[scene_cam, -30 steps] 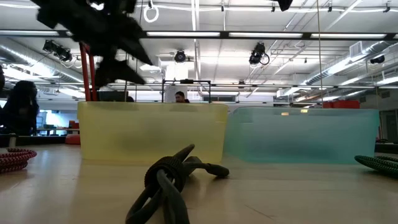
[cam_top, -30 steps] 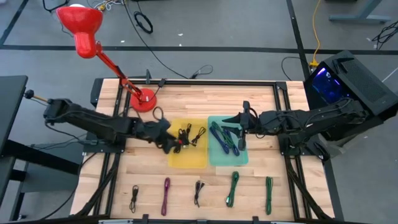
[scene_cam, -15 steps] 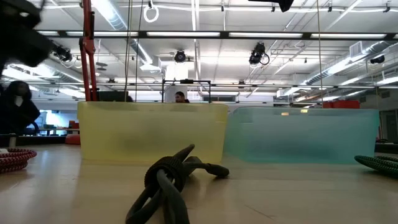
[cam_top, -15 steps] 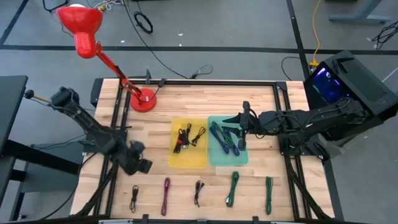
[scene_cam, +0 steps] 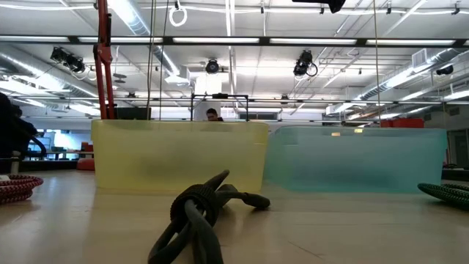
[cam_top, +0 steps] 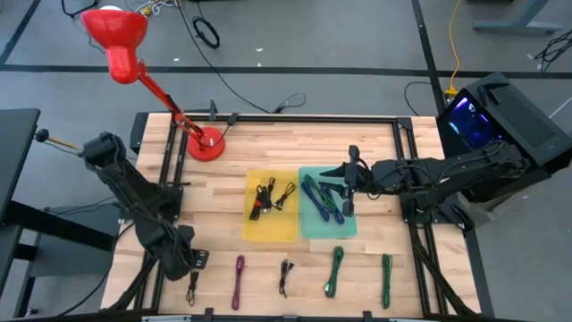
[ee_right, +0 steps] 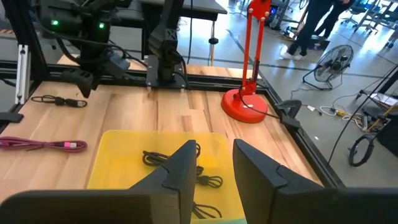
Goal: Pick & Place USB Port
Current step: Put the black charger cable into the yellow bin
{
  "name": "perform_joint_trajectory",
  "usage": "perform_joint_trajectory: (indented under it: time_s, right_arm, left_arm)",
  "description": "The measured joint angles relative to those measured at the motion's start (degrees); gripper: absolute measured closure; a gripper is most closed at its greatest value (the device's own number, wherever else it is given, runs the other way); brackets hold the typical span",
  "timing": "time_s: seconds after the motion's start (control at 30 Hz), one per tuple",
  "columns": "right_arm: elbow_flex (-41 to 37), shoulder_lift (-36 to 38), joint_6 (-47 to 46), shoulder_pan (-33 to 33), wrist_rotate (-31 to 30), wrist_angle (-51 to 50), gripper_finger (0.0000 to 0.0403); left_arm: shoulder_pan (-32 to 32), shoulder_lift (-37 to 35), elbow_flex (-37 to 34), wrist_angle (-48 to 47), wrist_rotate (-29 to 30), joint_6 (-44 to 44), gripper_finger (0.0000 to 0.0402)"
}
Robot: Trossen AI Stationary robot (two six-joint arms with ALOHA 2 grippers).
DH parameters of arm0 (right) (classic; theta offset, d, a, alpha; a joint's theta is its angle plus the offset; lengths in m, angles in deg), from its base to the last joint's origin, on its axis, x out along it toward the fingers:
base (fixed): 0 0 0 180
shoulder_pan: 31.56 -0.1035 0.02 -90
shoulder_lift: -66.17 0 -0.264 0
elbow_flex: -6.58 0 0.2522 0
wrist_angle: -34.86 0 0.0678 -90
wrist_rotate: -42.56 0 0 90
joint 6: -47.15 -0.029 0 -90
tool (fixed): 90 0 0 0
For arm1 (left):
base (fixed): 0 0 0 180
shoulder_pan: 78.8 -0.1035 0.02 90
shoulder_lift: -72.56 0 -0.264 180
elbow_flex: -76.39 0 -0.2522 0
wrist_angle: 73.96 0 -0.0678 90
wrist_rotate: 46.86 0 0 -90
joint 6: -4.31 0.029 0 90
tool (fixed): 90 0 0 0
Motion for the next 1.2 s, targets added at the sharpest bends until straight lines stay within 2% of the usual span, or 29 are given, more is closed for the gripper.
perform_joint_trajectory:
  time_s: [0.13,0.33,0.47,0.77,0.97,1.1,1.2]
  right_arm:
    - [0.0,0.0,0.0,0.0,0.0,0.0,0.0295]
    - [0.0,0.0,0.0,0.0,-0.3,0.0,0.0295]
    - [0.0,0.0,0.8,0.0,-0.4,0.5,0.0295]
    - [0.0,0.0,1.0,0.0,0.0,0.6,0.0295]
    - [0.0,0.0,0.9,0.0,0.0,0.6,0.0295]
    - [0.0,0.0,0.9,0.0,0.0,0.6,0.0295]
    - [0.0,0.0,1.1,0.0,0.0,0.6,0.0295]
  left_arm:
    - [-0.1,2.1,4.4,-4.1,0.0,-0.9,0.0191]
    - [0.0,6.8,10.4,-3.9,1.8,-3.7,0.0191]
    - [-0.1,12.9,13.3,-2.9,-1.2,-3.0,0.0191]
    - [-0.1,21.6,15.8,-2.7,-5.4,-3.0,0.0191]
    - [-0.1,22.3,15.7,-1.7,-1.5,-1.2,0.0198]
    - [-0.1,22.4,15.7,-2.7,-1.5,-0.7,0.0234]
    - [-0.1,22.5,15.8,-3.4,-1.4,-0.6,0.0309]
